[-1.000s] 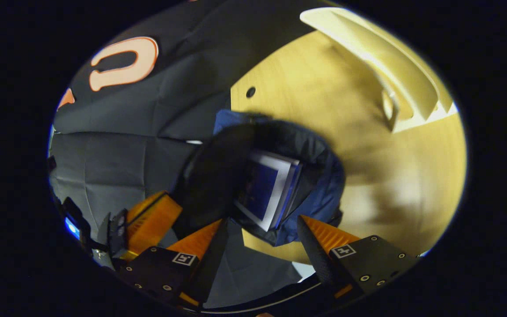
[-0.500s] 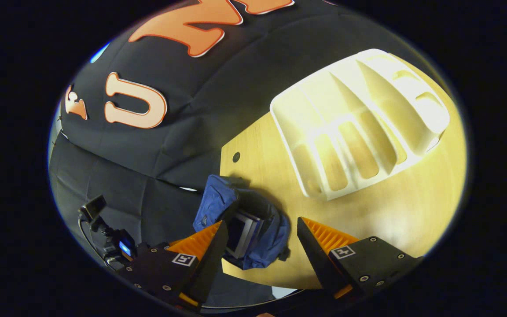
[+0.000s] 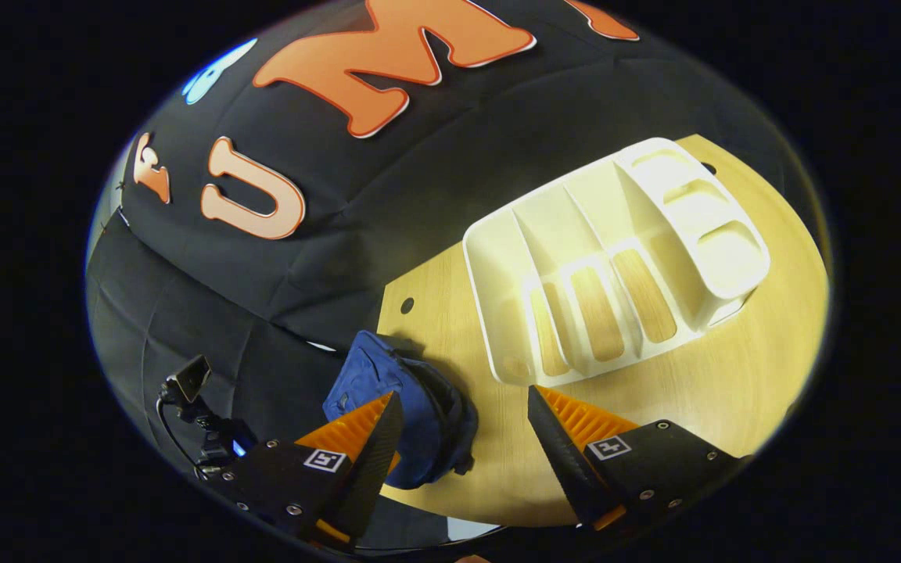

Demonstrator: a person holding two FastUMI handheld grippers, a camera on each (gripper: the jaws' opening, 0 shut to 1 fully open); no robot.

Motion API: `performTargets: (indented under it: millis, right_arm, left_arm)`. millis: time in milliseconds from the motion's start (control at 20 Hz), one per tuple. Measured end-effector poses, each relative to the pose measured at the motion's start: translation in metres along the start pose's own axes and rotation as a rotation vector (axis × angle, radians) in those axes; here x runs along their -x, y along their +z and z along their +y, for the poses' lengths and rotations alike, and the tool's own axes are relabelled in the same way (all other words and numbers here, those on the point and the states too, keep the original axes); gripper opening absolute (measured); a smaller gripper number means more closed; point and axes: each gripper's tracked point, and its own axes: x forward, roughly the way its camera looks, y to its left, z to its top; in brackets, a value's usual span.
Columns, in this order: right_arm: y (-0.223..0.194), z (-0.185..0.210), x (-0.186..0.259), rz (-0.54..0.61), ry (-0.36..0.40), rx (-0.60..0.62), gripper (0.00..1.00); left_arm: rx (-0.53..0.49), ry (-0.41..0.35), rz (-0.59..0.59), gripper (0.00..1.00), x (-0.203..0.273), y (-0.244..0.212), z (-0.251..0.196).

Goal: Open the schoolbag, grab two books from the bookshelf and put them into the schoolbag.

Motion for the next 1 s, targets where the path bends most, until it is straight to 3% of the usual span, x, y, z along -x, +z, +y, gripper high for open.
performTargets:
  millis: [150, 300, 600, 750, 800, 850, 1000]
  right_arm:
    - [0.014, -0.012, 0.009, -0.063, -0.038, 0.075, 0.96]
    - [0.038, -0.018, 0.018, -0.16, -0.072, 0.132, 0.96]
    - [0.075, -0.026, 0.043, -0.358, -0.133, 0.268, 0.97]
    - [0.083, -0.027, 0.052, -0.426, -0.161, 0.329, 0.97]
    - [0.086, -0.029, 0.056, -0.449, -0.173, 0.351, 0.96]
    - [0.091, -0.028, 0.061, -0.477, -0.181, 0.373, 0.97]
    - [0.11, -0.023, 0.082, -0.603, -0.205, 0.418, 0.97]
  left_arm:
    - [-0.016, 0.01, -0.129, 0.81, 0.003, 0.027, -0.022]
    - [-0.039, 0.094, -0.27, 0.91, 0.011, 0.066, -0.027]
    - [-0.075, 0.266, -0.526, 0.92, 0.033, 0.109, -0.026]
    - [-0.043, 0.3, -0.61, 0.95, 0.044, 0.129, -0.027]
    - [-0.017, 0.312, -0.636, 0.89, 0.048, 0.134, -0.024]
    - [0.011, 0.315, -0.67, 0.95, 0.051, 0.138, -0.024]
    - [0.066, 0.34, -0.818, 0.94, 0.075, 0.161, -0.02]
